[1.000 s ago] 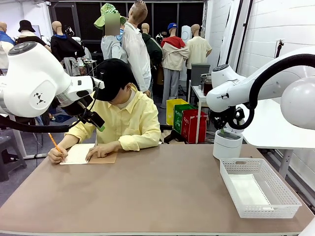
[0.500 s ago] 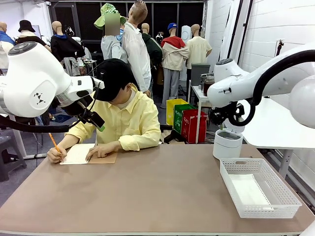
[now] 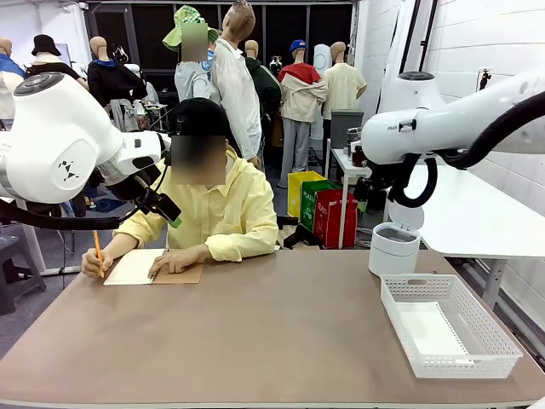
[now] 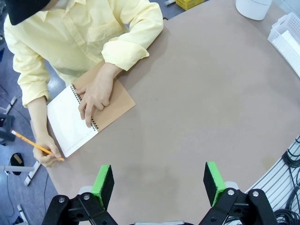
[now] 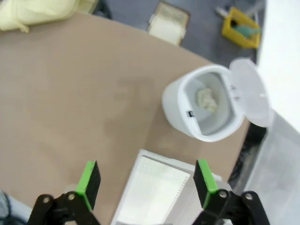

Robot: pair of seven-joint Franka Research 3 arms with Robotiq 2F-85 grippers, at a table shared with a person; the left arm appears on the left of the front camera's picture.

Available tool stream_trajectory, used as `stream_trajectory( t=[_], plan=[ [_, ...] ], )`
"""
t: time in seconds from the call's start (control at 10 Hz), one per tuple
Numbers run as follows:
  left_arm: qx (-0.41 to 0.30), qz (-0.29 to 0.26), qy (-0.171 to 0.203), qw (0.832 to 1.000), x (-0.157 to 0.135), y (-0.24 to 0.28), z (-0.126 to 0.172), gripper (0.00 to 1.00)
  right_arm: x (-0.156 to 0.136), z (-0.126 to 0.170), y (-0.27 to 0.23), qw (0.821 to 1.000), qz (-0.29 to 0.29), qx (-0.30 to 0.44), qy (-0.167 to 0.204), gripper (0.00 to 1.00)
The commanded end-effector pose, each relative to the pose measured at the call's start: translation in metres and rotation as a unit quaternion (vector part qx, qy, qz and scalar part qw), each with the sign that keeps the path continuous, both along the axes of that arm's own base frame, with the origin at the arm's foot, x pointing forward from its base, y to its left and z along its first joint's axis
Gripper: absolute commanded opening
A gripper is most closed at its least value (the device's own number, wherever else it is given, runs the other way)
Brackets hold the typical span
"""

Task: Sort the paper based on its condition.
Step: If a person hands you a paper, place it in the Organizing basket , and if it's crumpled, put it in the Trash can.

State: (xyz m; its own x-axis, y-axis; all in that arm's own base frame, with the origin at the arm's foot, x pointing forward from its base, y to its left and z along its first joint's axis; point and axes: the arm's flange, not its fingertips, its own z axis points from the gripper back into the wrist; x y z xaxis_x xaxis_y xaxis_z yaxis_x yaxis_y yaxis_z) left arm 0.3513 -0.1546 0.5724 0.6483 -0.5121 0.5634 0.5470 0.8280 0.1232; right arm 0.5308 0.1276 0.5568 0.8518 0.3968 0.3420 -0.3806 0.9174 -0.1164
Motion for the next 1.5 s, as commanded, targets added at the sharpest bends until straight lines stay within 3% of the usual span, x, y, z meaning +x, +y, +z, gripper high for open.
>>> stream_trajectory(
  t=[0.0, 0.3, 0.6, 0.7, 1.1, 1.4],
  plan=[
    [-0.001, 0.0, 0.0, 1.0, 0.0, 0.001, 0.0, 1.0, -0.025, -0.002, 0.007, 0.996, 0.074, 0.042, -0.012, 1.0],
    [-0.001, 0.0, 0.0, 1.0, 0.0, 0.001, 0.0, 1.0, -0.048, 0.007, 0.031, 0.986, 0.141, 0.078, -0.04, 1.0],
    [-0.001, 0.0, 0.0, 1.0, 0.0, 0.001, 0.0, 1.0, -0.06, 0.009, 0.038, 0.977, 0.188, 0.088, -0.043, 1.0],
    [-0.001, 0.0, 0.0, 1.0, 0.0, 0.001, 0.0, 1.0, -0.051, 0.016, 0.051, 0.985, 0.152, 0.076, -0.036, 1.0],
    [-0.001, 0.0, 0.0, 1.0, 0.0, 0.001, 0.0, 1.0, -0.051, 0.016, 0.051, 0.985, 0.152, 0.076, -0.036, 1.0],
    [-0.001, 0.0, 0.0, 1.0, 0.0, 0.001, 0.0, 1.0, -0.071, 0.018, 0.059, 0.974, 0.195, 0.107, -0.054, 1.0]
  ],
)
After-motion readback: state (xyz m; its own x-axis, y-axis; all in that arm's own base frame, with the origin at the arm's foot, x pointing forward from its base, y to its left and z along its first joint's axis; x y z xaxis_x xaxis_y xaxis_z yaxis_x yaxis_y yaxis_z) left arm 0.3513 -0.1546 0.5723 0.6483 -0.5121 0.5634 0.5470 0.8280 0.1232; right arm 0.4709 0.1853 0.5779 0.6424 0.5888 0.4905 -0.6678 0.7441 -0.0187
